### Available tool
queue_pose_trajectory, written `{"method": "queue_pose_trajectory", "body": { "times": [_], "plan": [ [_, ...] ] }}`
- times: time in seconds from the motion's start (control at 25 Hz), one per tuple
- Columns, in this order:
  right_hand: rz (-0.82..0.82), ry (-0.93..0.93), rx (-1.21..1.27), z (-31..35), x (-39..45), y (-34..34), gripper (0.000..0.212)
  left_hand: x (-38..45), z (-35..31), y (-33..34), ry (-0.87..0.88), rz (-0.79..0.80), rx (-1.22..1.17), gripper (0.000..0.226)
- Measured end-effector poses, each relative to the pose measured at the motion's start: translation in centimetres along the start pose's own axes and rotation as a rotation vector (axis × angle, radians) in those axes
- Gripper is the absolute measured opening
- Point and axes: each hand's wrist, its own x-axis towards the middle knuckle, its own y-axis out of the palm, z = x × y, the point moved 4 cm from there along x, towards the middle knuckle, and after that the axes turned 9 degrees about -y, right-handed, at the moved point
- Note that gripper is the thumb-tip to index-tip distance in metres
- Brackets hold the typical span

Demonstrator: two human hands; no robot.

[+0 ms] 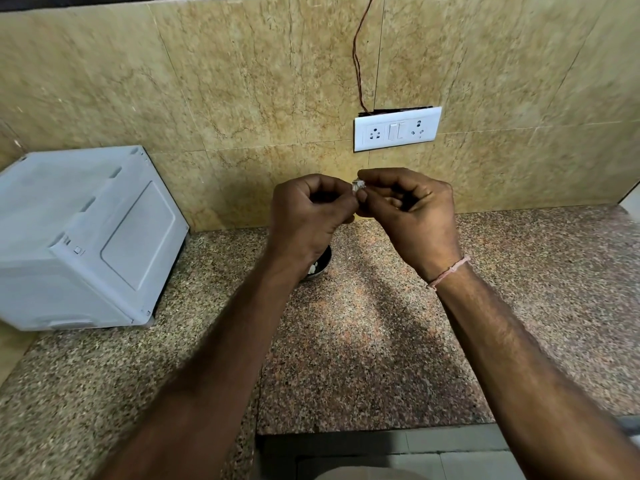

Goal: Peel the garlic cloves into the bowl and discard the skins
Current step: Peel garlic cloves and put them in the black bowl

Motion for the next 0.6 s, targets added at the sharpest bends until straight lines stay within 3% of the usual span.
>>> {"method": "queue_pose_trajectory", "body": {
  "times": [0.6],
  "plan": [
    [0.019,0.155,0.13,-1.0,0.2,-0.8,0.021,1.0,1.1,0.7,0.041,0.042,0.103,0.015]
  ]
}}
